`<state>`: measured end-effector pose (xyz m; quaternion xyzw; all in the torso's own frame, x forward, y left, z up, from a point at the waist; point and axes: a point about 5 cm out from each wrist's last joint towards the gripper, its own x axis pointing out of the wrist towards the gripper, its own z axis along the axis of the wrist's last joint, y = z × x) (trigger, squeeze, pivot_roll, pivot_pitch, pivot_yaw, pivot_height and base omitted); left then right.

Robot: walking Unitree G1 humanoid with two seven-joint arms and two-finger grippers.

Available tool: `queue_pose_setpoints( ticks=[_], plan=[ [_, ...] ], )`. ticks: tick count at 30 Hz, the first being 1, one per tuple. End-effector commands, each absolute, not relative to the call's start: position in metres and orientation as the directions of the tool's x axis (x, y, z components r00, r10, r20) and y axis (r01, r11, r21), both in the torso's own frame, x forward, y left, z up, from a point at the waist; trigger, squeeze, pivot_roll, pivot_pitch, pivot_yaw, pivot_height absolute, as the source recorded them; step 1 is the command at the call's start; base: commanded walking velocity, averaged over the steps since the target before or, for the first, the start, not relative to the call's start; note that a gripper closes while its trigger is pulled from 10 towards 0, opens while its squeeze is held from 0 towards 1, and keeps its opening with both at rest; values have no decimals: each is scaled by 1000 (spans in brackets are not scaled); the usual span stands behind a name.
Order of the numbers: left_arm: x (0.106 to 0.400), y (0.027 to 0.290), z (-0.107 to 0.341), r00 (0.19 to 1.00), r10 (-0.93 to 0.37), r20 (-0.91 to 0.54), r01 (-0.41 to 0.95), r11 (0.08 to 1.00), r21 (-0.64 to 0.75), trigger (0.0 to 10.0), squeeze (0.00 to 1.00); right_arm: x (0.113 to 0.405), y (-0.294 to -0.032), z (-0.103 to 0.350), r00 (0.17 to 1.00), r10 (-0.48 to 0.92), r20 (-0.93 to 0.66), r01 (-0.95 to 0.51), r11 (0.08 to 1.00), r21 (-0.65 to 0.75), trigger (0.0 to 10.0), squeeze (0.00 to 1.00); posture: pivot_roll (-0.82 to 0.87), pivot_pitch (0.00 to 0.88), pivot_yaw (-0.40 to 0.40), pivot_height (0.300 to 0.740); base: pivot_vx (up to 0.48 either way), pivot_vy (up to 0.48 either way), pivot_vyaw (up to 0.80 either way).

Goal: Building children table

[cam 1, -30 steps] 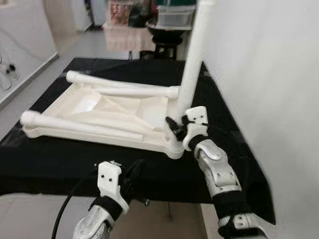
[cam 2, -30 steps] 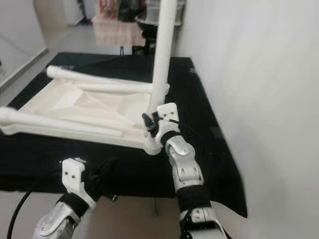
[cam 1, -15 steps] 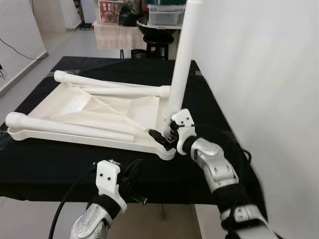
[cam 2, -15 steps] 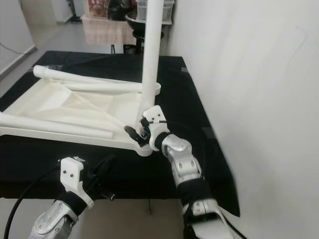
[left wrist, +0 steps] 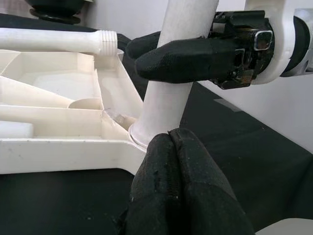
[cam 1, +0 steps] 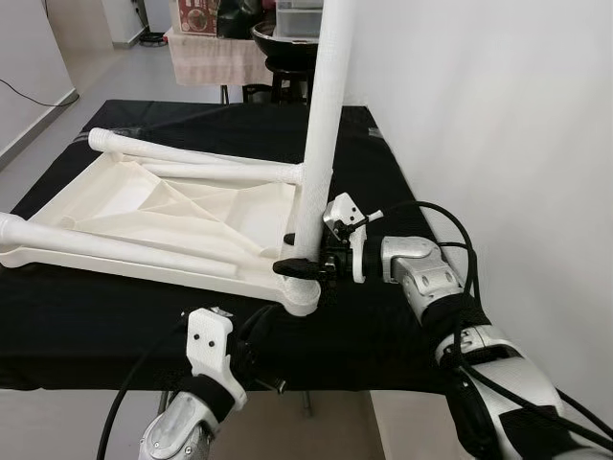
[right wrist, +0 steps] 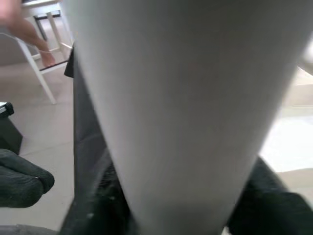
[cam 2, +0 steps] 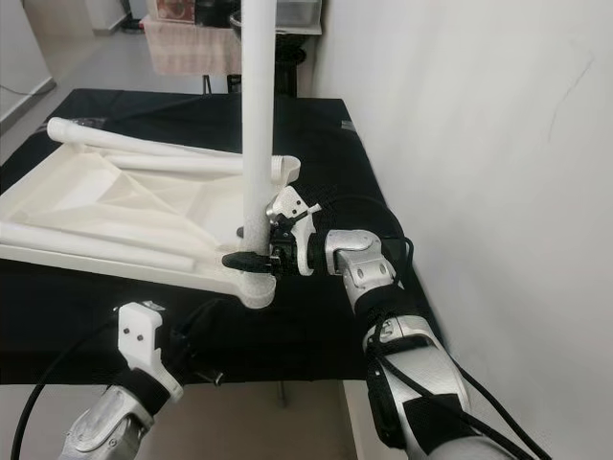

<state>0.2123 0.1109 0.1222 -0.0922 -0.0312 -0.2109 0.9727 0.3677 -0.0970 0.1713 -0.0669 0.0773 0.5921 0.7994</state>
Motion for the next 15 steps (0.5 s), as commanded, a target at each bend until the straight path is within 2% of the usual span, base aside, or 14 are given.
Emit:
queue_pose_setpoints(
  ticks=[1,10,12,13,14,15],
  plan=[
    [211,109,122,909,-405,99,416,894,-168,10000,0,368,-95,169,259,942,-213,-964,265,-4,0,0,100,26,-106,740,0,0,0],
    [209,108,122,909,-405,99,417,893,-170,10000,0,369,-106,162,331,923,-195,-943,332,-28,0,0,91,35,-103,740,0,0,0],
    [208,108,123,909,-406,100,417,893,-171,10000,0,367,-115,156,385,904,-183,-922,383,-49,0,0,83,45,-97,740,0,0,0],
    [208,108,123,909,-406,100,417,893,-171,10000,0,367,-115,156,385,904,-183,-922,383,-49,0,0,83,45,-97,740,0,0,0],
    [208,108,123,908,-406,100,418,892,-171,10000,0,367,-120,154,427,885,-185,-904,424,-59,0,0,83,45,-97,740,0,0,0],
    [208,108,123,908,-406,100,418,892,-171,10000,0,367,-120,154,427,885,-185,-904,424,-59,0,0,83,45,-97,740,0,0,0]
  ],
)
